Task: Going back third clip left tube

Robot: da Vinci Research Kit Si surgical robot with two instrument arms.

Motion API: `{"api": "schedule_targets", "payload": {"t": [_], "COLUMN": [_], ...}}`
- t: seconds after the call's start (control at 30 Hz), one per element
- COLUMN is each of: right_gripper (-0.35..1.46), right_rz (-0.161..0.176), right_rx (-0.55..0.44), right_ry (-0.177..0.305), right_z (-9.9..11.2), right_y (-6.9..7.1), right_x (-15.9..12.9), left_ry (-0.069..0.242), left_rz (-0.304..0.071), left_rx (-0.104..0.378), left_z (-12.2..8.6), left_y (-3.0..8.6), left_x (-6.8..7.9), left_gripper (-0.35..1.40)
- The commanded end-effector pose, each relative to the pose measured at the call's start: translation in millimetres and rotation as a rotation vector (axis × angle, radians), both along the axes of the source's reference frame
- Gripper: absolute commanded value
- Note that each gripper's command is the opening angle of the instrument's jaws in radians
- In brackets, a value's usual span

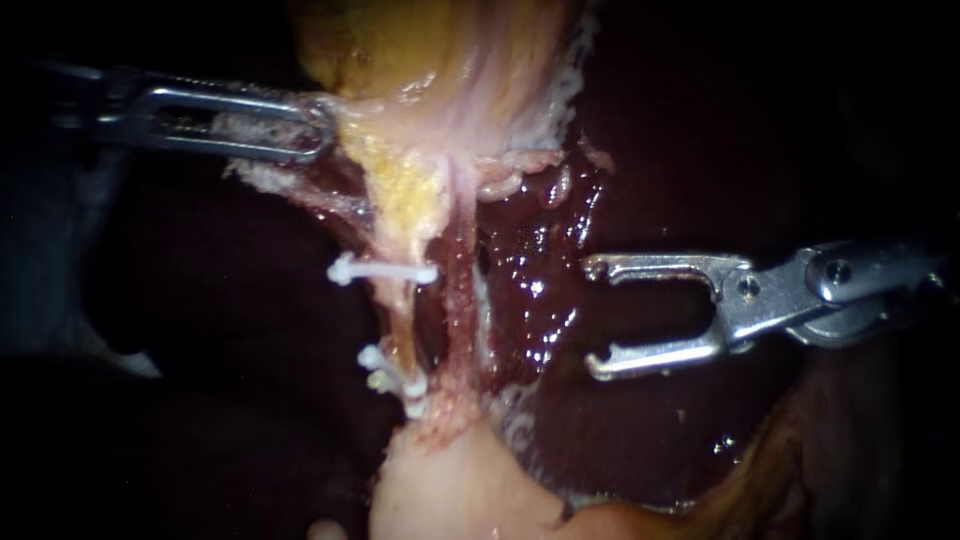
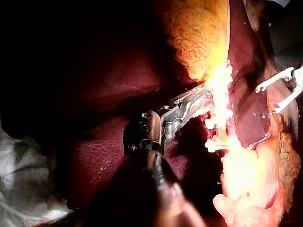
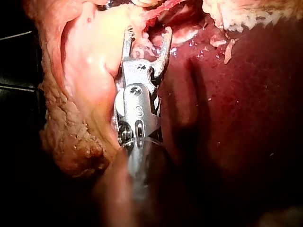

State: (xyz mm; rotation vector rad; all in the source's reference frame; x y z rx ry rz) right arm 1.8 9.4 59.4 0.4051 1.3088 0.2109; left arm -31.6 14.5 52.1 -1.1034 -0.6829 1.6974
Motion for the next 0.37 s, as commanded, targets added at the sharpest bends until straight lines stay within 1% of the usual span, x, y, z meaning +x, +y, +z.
{"api": "schedule_targets", "payload": {"t": [0.03,0.17,0.37], "right_gripper": [0.5,0.5,0.5], "right_rz": [0.0,0.0,-0.005], "right_rx": [0.0,0.0,0.002], "right_ry": [0.0,0.0,0.003], "right_z": [0.0,-0.1,-0.2], "right_y": [0.0,0.0,-0.1], "right_x": [0.0,-0.1,0.0], "left_ry": [0.002,0.001,-0.001], "left_rz": [0.001,0.003,0.006], "left_rx": [0.001,0.001,0.002], "left_z": [0.1,0.2,0.1], "left_y": [-0.1,-0.1,0.1], "left_x": [-0.2,-0.4,0.0], "left_gripper": [-0.35,-0.35,-0.35]}}
